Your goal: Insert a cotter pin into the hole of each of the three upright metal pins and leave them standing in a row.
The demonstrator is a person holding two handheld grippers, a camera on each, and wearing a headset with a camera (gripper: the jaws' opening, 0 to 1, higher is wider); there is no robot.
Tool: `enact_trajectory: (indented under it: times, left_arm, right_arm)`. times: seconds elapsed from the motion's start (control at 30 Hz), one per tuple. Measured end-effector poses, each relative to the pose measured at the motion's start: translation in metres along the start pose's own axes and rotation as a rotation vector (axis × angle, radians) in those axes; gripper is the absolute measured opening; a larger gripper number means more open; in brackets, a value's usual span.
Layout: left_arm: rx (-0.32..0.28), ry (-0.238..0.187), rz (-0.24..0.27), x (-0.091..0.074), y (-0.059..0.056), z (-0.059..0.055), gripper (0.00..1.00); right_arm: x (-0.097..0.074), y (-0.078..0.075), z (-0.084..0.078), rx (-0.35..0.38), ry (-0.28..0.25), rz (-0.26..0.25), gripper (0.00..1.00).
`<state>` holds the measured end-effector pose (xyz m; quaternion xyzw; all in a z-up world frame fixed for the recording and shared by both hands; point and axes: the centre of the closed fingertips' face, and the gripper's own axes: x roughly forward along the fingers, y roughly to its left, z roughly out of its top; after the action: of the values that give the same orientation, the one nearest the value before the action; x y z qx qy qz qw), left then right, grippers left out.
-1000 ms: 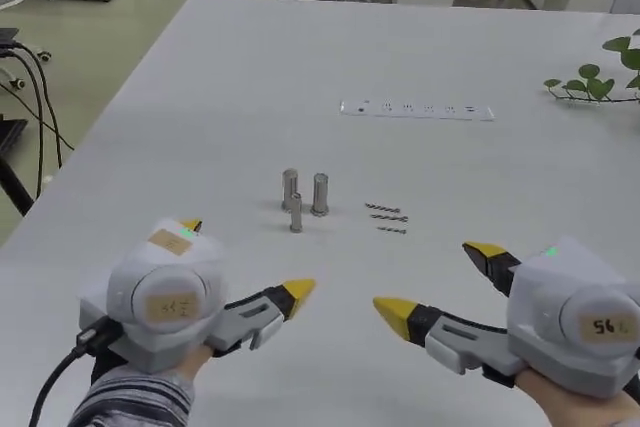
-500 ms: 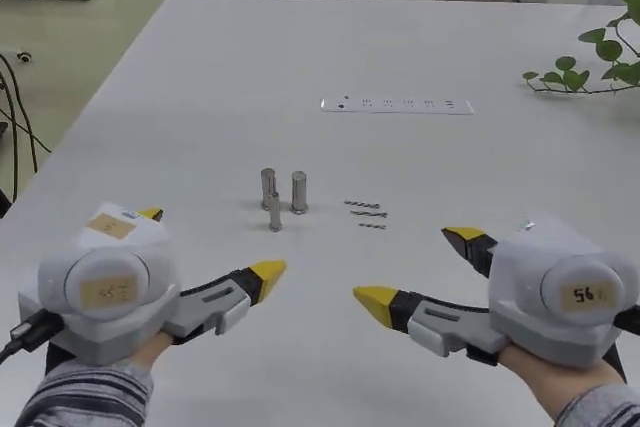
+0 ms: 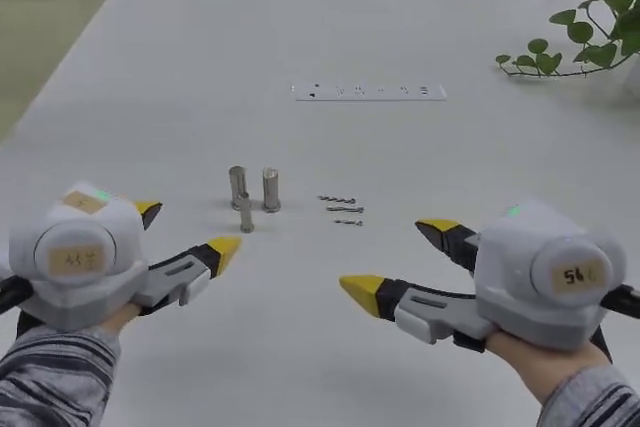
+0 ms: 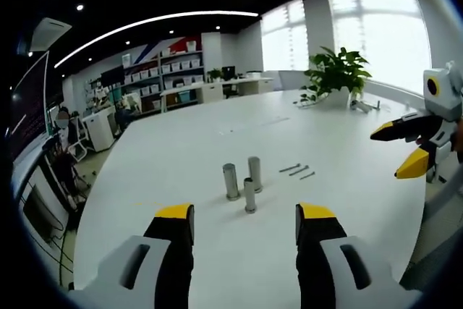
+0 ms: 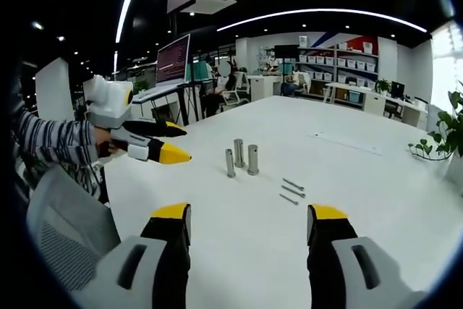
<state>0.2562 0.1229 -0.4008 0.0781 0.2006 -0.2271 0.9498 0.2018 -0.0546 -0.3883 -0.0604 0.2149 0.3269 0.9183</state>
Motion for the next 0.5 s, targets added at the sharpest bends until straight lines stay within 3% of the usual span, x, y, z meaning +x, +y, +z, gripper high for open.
enact_trajectory:
  times: [0.5]
  left_arm:
    - [0.033, 0.027, -0.106, 0.059, -0.012, -0.002, 0.37]
  right_arm:
    - [0.014, -0.015, -0.005, 0.050, 0.026, -0.003, 0.50]
